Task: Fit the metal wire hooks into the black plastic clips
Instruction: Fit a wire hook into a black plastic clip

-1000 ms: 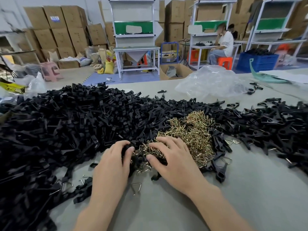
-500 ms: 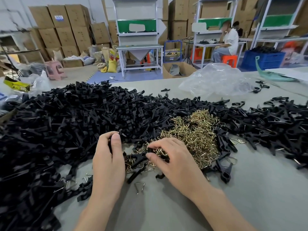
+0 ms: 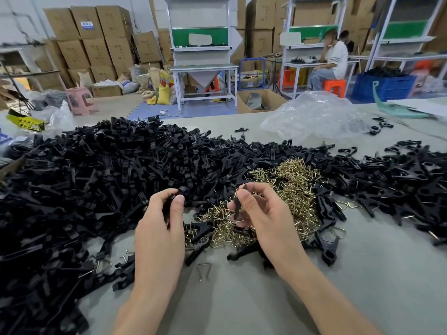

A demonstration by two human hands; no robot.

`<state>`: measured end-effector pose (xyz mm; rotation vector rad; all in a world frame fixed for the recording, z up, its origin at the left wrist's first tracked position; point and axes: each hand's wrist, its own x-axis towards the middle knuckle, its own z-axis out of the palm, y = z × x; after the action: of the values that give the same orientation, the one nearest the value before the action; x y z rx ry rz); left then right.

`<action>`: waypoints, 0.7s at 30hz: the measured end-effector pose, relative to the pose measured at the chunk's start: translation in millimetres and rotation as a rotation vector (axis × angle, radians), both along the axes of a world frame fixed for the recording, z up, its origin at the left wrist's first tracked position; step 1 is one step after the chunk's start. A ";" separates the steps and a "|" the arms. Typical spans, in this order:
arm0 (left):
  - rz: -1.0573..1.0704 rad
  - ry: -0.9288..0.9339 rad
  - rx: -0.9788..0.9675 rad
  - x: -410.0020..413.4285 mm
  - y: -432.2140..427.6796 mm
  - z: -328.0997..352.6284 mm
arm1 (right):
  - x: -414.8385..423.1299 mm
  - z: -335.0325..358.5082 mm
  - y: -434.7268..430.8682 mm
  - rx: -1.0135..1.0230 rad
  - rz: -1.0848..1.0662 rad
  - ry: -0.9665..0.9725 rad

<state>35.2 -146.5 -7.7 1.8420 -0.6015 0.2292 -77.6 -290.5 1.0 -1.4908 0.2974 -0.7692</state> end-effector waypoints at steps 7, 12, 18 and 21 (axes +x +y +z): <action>-0.114 -0.105 0.066 -26.9 -11.0 1.4 | 4.8 -2.4 -8.6 0.145 0.009 -0.013; -0.171 -0.150 0.084 -31.3 -14.3 -0.4 | 5.4 -1.6 -11.9 0.192 0.089 -0.003; -0.166 -0.133 0.076 -29.2 -16.2 -1.5 | 5.7 5.3 -12.0 0.469 0.183 -0.098; -0.170 -0.087 0.024 -30.9 -15.8 -1.1 | 3.8 9.4 -11.8 0.642 0.246 -0.187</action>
<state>4.3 -162.3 -8.8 1.8000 -0.8200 0.1903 -73.8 -302.3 10.4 -0.8241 0.1880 -0.5381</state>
